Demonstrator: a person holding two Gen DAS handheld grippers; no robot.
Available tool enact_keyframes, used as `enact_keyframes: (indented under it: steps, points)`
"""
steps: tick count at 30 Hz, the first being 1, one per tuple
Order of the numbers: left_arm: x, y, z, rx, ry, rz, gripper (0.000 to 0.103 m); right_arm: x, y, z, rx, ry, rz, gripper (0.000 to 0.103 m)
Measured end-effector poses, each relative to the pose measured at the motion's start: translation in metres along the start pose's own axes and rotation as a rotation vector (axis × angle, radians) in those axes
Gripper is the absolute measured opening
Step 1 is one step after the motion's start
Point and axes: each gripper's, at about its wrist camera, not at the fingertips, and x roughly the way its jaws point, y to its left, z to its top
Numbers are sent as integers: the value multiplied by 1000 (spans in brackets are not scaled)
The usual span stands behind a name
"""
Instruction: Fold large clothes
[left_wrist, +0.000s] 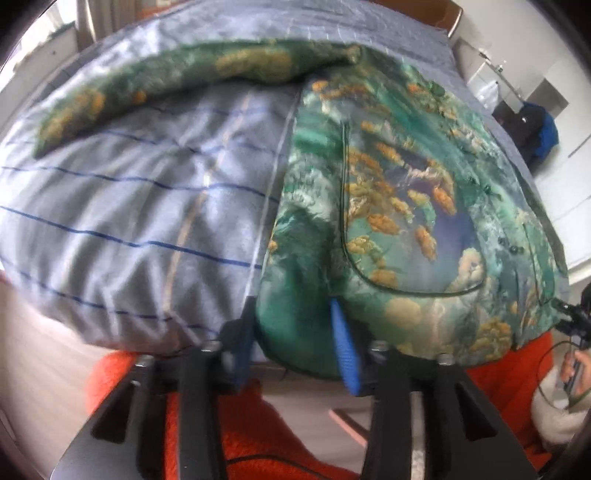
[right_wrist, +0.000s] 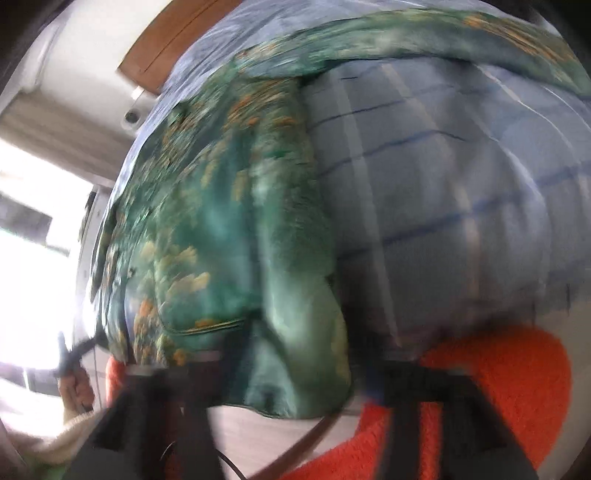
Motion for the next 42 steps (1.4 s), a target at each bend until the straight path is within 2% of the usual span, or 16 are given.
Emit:
enact_keyframes:
  steps: [3,5,9,13,14,17,21,22,24,29,32,34,35,36,38,42]
  points:
    - [-32,-3,5,-8,-94,21,69,-28,-23,-4,87,-60,18,84]
    - [-52,-9,14,-16,-164,26,74,-56,-37,-2,127,-135,26,84]
    - [-80,-37,47,-34,-303,-16,84,-121,-39,26,87,-386,-20,84]
    - [-92,-67,63,-5,-375,3,89,-166,-36,58,28,-589,-15,89]
    - [-92,-74,64,2,-380,9,89,-172,-42,67,48,-618,-14,94]
    - [-84,-91,60,16,-368,-2,89,-171,-85,86,219,-645,63,94]
    - [-68,-97,49,9,-310,-5,89,-124,-163,94,572,-573,235,94]
    - [-64,-97,47,6,-295,-1,89,-116,-175,94,620,-564,255,93]
    - [-55,-97,44,-6,-262,10,89,-101,-198,92,715,-565,242,93]
    - [-47,-96,45,-33,-244,20,89,-85,-233,109,823,-676,168,89]
    - [-44,-97,47,-42,-244,16,89,-80,-239,126,828,-705,120,77]
    - [-42,-95,47,-52,-241,11,89,-79,-242,137,816,-678,81,52]
    - [-41,-94,47,-56,-239,10,89,-78,-242,143,814,-665,74,16]
    - [-41,-92,46,-63,-237,7,89,-78,-243,148,811,-645,81,11]
    - [-40,-88,43,-69,-238,6,89,-90,-236,155,785,-652,65,11]
    - [-40,-75,37,-86,-252,5,89,-148,-166,191,559,-707,-14,10]
